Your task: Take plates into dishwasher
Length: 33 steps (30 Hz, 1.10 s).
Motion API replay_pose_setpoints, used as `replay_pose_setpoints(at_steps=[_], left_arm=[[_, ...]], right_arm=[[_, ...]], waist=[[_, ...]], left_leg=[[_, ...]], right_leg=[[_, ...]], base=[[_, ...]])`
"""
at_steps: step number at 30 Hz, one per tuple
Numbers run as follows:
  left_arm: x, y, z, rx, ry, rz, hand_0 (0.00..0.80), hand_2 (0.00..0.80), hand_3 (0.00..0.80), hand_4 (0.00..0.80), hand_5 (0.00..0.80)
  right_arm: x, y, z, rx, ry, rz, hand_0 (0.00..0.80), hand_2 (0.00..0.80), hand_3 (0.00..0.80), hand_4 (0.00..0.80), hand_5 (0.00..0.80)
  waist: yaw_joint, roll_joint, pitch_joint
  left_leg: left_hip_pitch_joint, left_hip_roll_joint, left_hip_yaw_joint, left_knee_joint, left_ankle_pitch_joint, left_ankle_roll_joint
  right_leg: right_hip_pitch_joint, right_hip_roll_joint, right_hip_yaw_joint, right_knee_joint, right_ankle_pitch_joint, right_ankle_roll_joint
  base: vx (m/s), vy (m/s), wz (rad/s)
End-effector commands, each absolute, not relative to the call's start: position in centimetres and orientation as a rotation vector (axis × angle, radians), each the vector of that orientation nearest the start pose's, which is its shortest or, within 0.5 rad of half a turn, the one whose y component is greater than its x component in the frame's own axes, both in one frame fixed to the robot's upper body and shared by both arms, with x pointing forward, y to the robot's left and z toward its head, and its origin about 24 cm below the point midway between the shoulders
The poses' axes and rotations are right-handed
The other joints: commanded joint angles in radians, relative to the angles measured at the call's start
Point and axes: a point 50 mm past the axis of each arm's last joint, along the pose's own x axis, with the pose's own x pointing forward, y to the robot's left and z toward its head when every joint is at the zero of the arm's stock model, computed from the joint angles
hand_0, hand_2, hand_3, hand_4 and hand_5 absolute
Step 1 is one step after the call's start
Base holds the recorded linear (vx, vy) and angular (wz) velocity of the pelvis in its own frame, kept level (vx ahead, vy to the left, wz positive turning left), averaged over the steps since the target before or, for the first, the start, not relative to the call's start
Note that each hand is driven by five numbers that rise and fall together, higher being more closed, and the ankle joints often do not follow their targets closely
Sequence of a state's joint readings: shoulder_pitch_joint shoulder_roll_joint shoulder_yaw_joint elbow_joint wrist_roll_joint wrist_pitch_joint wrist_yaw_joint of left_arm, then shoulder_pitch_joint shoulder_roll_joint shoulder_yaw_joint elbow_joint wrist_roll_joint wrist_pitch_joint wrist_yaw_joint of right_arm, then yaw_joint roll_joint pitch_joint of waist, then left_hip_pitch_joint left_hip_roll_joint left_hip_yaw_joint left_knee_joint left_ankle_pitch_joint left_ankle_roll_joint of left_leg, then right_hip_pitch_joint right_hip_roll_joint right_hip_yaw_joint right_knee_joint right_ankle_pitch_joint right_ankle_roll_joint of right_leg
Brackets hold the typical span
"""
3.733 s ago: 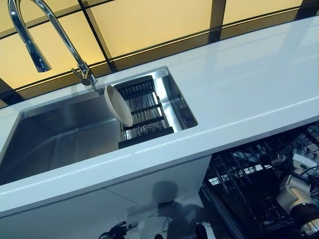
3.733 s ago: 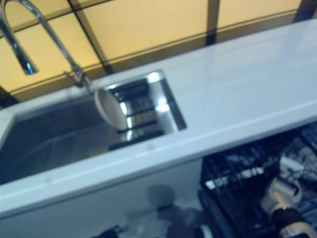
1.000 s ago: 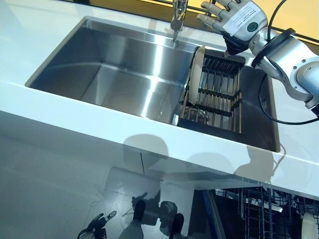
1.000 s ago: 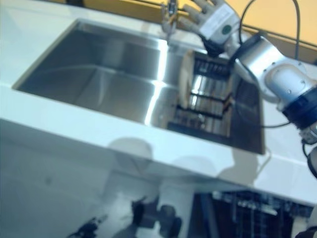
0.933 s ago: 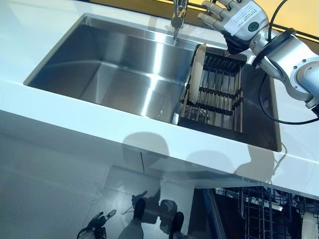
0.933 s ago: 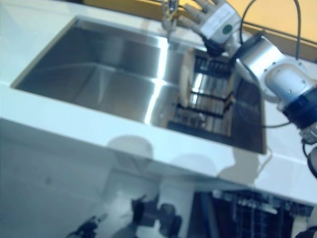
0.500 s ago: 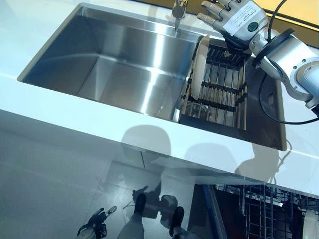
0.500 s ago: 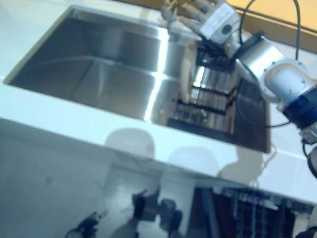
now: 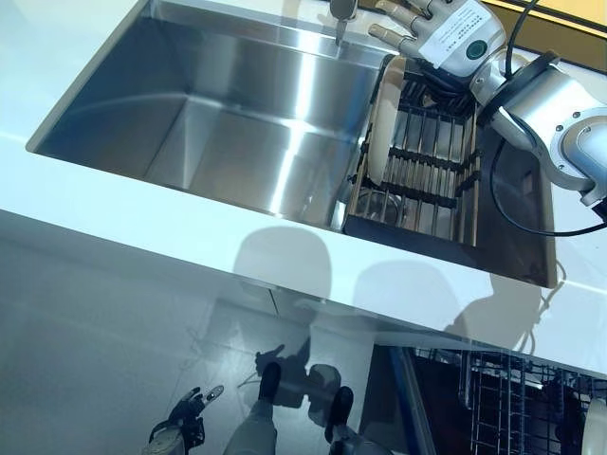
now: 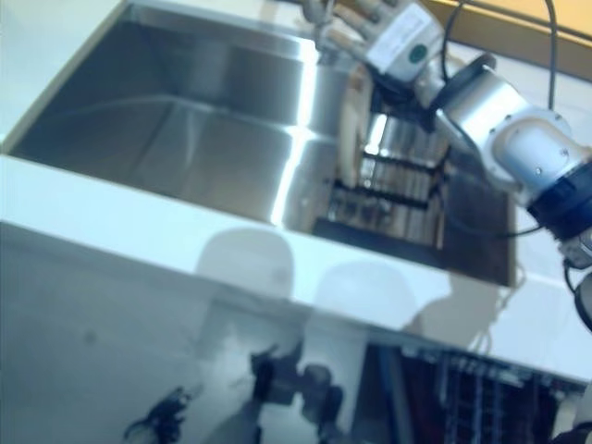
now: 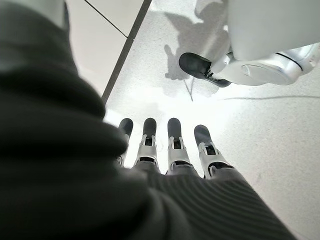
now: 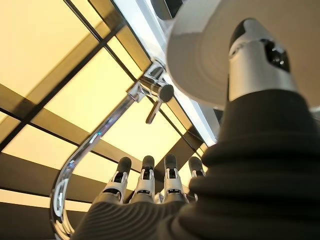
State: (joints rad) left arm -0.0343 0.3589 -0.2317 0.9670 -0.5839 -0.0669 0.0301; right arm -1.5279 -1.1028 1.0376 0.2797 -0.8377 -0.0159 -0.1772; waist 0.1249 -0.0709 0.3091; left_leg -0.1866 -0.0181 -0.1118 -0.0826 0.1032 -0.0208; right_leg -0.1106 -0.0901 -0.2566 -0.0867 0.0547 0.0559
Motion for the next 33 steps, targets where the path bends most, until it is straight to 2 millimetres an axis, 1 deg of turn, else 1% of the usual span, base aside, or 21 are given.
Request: replay_pose_setpoints(at_steps=[1,12,18,19,25,29,30,31,32,33], left_arm=[[16.2,26.1,-11.8,-0.071,0.819,0.310,0.000,0.000,0.000,0.000,0.000],[16.3,26.1,-11.7,-0.089,0.801,0.318,0.000,0.000,0.000,0.000,0.000],[16.3,26.2,-11.6,-0.092,0.793,0.316,0.000,0.000,0.000,0.000,0.000],[16.5,26.2,-11.5,-0.091,0.792,0.313,0.000,0.000,0.000,0.000,0.000],[16.6,26.2,-11.5,-0.093,0.784,0.310,0.000,0.000,0.000,0.000,0.000],[16.5,26.1,-11.5,-0.099,0.777,0.305,0.000,0.000,0.000,0.000,0.000],[16.5,26.2,-11.5,-0.099,0.776,0.303,0.000,0.000,0.000,0.000,0.000],[16.5,26.1,-11.4,-0.099,0.775,0.302,0.000,0.000,0.000,0.000,0.000],[16.5,26.1,-11.4,-0.100,0.775,0.301,0.000,0.000,0.000,0.000,0.000],[16.5,26.1,-11.4,-0.101,0.775,0.300,0.000,0.000,0.000,0.000,0.000]], right_arm=[[32.3,-14.4,39.8,-2.315,-1.059,-0.352,0.000,0.000,0.000,0.000,0.000],[32.0,-13.5,39.3,-2.353,-1.074,-0.304,0.000,0.000,0.000,0.000,0.000],[32.3,-13.6,38.2,-2.410,-1.038,-0.234,0.000,0.000,0.000,0.000,0.000],[32.4,-13.5,37.8,-2.427,-1.029,-0.206,0.000,0.000,0.000,0.000,0.000],[32.7,-13.0,36.7,-2.496,-1.005,-0.135,0.000,0.000,0.000,0.000,0.000],[33.2,-13.2,35.7,-2.581,-0.941,-0.065,0.000,0.000,0.000,0.000,0.000],[33.3,-13.3,35.4,-2.602,-0.916,-0.047,0.047,0.047,0.047,0.047,0.047],[33.4,-13.4,35.1,-2.619,-0.895,-0.030,0.113,0.113,0.113,0.113,0.113],[33.6,-13.5,34.8,-2.640,-0.870,-0.017,0.229,0.229,0.229,0.229,0.229],[33.8,-13.6,34.5,-2.659,-0.847,-0.004,0.439,0.439,0.439,0.439,0.439]], waist=[[0.006,-0.008,0.000],[0.009,-0.006,0.012],[0.011,-0.008,0.015],[0.010,-0.010,0.016],[0.011,-0.010,0.020],[0.014,-0.006,0.024],[0.015,-0.005,0.025],[0.015,-0.006,0.025],[0.016,-0.006,0.025],[0.016,-0.006,0.024]], left_leg=[[0.000,-0.015,0.022,-0.005,-0.061,0.025],[-0.011,-0.016,0.027,-0.005,-0.055,0.024],[-0.014,-0.017,0.027,-0.005,-0.055,0.024],[-0.014,-0.016,0.029,-0.005,-0.056,0.025],[-0.014,-0.015,0.032,-0.005,-0.055,0.025],[-0.018,-0.016,0.033,-0.005,-0.052,0.024],[-0.018,-0.016,0.033,-0.005,-0.051,0.025],[-0.018,-0.016,0.034,-0.005,-0.050,0.024],[-0.019,-0.016,0.035,-0.005,-0.050,0.024],[-0.019,-0.017,0.034,-0.005,-0.050,0.024]], right_leg=[[-0.011,-0.006,-0.007,-0.001,-0.017,0.033],[-0.023,-0.006,-0.010,-0.001,-0.012,0.034],[-0.024,-0.007,-0.015,-0.001,-0.013,0.034],[-0.024,-0.007,-0.016,-0.001,-0.012,0.035],[-0.026,-0.006,-0.016,-0.001,-0.010,0.033],[-0.028,-0.008,-0.017,-0.001,-0.009,0.033],[-0.029,-0.008,-0.018,-0.001,-0.009,0.033],[-0.029,-0.009,-0.020,-0.001,-0.009,0.033],[-0.029,-0.009,-0.020,-0.001,-0.008,0.032],[-0.029,-0.009,-0.021,-0.001,-0.009,0.032]], base=[[0.000,0.000,0.00],[0.000,0.000,0.00],[0.000,0.000,0.00],[0.000,0.000,0.00],[0.000,0.000,0.00],[0.000,0.000,0.00],[0.000,0.000,0.00],[0.000,0.000,0.00],[0.000,0.000,0.00],[0.000,0.000,0.00]])
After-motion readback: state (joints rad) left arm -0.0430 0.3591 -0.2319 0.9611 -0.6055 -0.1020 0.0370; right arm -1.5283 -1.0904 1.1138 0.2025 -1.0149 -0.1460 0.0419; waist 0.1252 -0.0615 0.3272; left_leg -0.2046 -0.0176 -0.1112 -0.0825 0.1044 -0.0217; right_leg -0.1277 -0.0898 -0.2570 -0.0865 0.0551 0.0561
